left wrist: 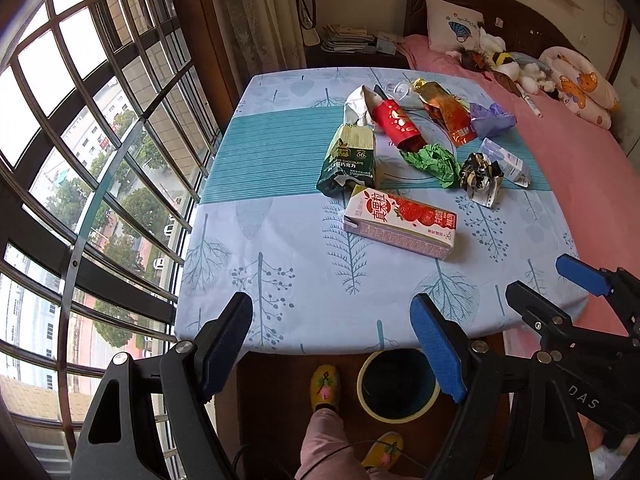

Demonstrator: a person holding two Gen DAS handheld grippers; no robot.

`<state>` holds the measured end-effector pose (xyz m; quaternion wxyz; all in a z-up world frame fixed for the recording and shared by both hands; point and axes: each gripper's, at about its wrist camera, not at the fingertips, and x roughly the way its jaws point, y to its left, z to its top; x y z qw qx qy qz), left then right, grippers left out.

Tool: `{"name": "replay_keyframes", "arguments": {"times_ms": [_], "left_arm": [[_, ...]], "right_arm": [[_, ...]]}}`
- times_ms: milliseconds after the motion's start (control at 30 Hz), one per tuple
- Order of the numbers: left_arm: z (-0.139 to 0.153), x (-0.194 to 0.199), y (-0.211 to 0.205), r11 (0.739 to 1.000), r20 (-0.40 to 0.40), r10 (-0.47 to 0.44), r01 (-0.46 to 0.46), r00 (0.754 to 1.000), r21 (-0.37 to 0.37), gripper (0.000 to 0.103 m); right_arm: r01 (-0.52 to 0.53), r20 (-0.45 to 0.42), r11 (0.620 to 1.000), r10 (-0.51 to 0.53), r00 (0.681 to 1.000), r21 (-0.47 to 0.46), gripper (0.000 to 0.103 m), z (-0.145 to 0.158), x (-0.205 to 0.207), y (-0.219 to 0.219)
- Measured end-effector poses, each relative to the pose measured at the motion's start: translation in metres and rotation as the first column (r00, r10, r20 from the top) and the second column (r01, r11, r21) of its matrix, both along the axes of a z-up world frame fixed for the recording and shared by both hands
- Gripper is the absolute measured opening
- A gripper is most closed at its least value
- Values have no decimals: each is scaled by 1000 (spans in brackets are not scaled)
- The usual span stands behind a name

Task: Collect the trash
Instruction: 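Grasp the green chocolate box with left gripper while right gripper grasps strawberry juice carton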

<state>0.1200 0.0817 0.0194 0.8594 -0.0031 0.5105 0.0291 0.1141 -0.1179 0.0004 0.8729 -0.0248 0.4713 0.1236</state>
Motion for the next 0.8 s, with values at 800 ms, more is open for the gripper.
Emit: {"name": "replay_keyframes", "arguments": {"times_ms": [800], "left_arm": [[-87, 177, 61, 987, -164, -161, 163, 973, 2, 83]], "right_arm": [[-340, -199, 930, 310, 930, -142, 71, -121, 181, 112]]}}
